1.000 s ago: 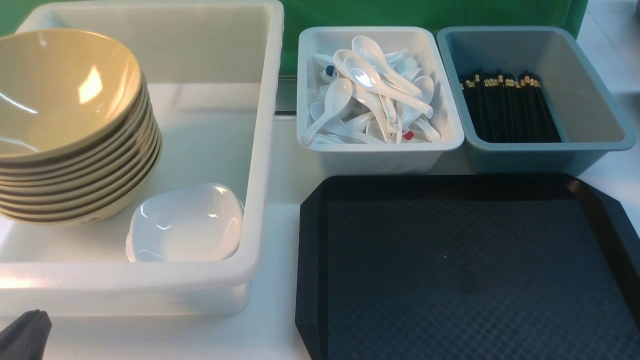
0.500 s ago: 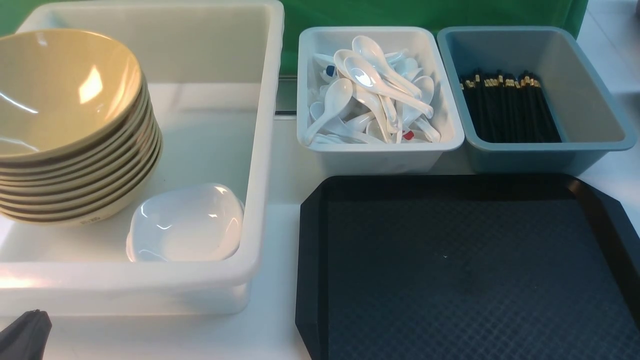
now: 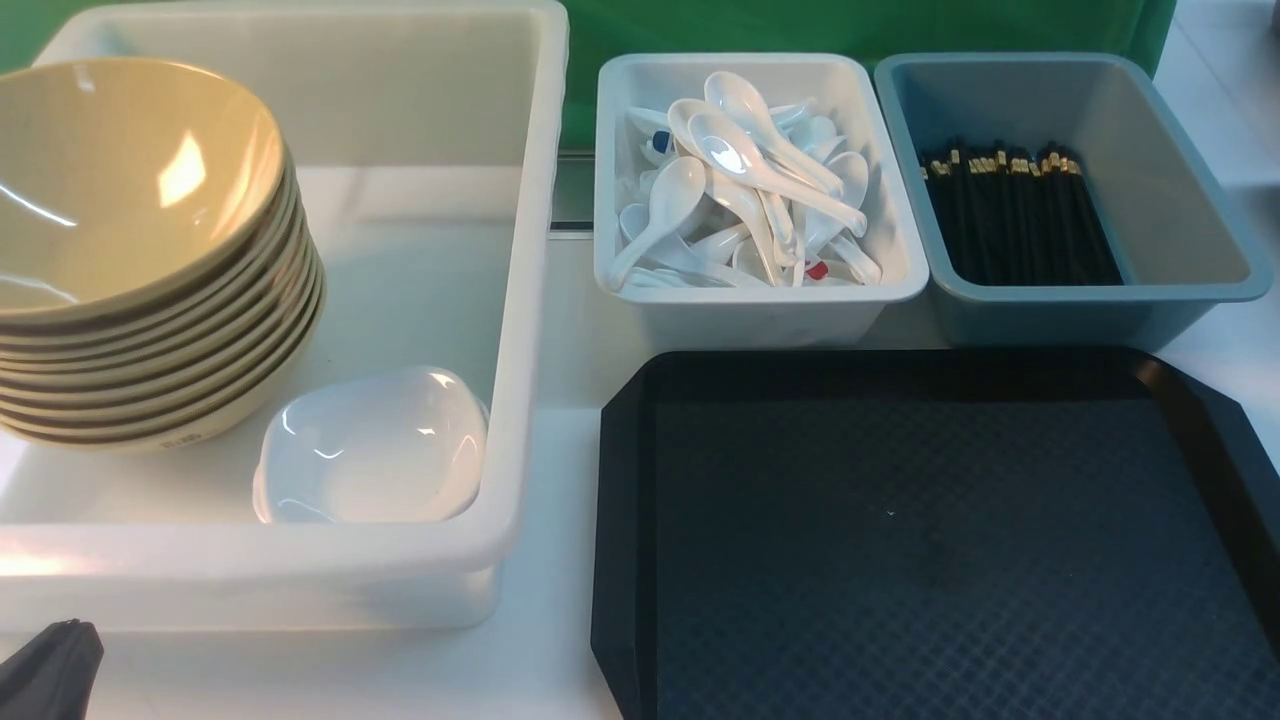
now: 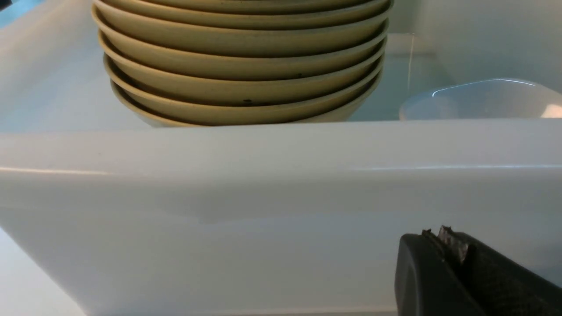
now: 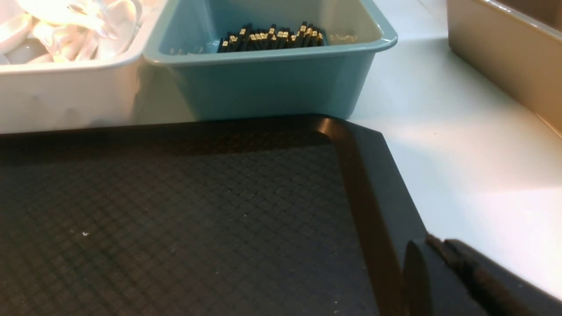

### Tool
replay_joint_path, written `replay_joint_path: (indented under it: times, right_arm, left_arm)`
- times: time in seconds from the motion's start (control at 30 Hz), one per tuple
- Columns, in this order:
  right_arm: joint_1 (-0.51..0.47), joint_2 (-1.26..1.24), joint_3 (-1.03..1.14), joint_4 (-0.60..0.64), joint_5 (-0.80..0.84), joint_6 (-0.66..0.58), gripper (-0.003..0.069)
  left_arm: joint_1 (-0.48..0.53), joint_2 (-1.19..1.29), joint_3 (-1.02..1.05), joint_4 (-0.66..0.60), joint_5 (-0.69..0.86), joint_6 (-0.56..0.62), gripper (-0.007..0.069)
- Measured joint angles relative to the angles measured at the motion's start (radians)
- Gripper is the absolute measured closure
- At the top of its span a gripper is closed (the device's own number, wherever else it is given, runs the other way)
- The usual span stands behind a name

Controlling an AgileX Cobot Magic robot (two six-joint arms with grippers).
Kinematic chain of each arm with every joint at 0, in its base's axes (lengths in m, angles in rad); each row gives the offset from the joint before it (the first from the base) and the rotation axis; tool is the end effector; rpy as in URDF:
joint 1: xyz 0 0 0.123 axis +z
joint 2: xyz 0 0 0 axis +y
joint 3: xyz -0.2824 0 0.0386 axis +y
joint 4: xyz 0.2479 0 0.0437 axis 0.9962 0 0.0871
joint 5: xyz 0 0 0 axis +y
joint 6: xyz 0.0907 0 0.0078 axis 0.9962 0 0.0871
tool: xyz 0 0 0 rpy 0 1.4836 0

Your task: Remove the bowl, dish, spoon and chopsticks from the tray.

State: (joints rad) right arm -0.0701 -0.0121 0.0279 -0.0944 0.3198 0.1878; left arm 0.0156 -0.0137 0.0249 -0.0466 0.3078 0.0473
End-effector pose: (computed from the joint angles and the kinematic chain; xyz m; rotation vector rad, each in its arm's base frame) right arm 0.0536 -0.0065 0.1756 0.1736 1.8095 -0.0071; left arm 0.0541 -0.0004 0.1776 -0.0014 1.8023 0.0005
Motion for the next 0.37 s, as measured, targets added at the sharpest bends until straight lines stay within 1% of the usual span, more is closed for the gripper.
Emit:
replay_joint_path:
  times: [0.37]
  right_arm:
    - [0.0,0.0,0.0,0.0,0.0,0.0,0.0597]
  left_arm:
    - [0.0,0.0,0.0,0.0,0.0,0.0,0.0636]
